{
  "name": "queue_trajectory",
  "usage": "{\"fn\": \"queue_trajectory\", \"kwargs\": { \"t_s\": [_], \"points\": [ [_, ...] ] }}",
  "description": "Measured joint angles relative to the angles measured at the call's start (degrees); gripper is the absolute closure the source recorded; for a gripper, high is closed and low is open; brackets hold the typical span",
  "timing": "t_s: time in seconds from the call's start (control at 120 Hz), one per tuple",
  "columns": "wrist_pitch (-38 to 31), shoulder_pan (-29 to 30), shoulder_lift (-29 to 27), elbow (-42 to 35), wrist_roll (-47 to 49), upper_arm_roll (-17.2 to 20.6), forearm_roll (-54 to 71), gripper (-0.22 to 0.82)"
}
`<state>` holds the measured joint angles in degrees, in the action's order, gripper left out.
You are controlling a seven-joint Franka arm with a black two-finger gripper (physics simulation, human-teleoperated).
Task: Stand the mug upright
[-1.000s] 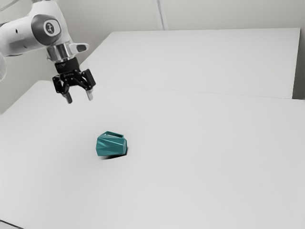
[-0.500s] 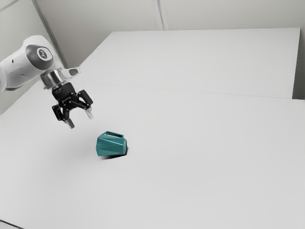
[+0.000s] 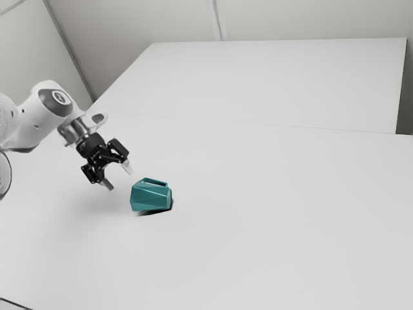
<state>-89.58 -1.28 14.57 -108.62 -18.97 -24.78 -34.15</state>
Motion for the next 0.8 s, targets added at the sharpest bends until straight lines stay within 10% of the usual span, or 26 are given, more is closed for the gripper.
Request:
{"fn": "queue_trajectory", "kwargs": {
  "t_s": [0.8],
  "points": [
    [-6.55, 0.48, 3.09, -4.07, -17.46, 0.07, -9.46, 0.00]
  ]
}}
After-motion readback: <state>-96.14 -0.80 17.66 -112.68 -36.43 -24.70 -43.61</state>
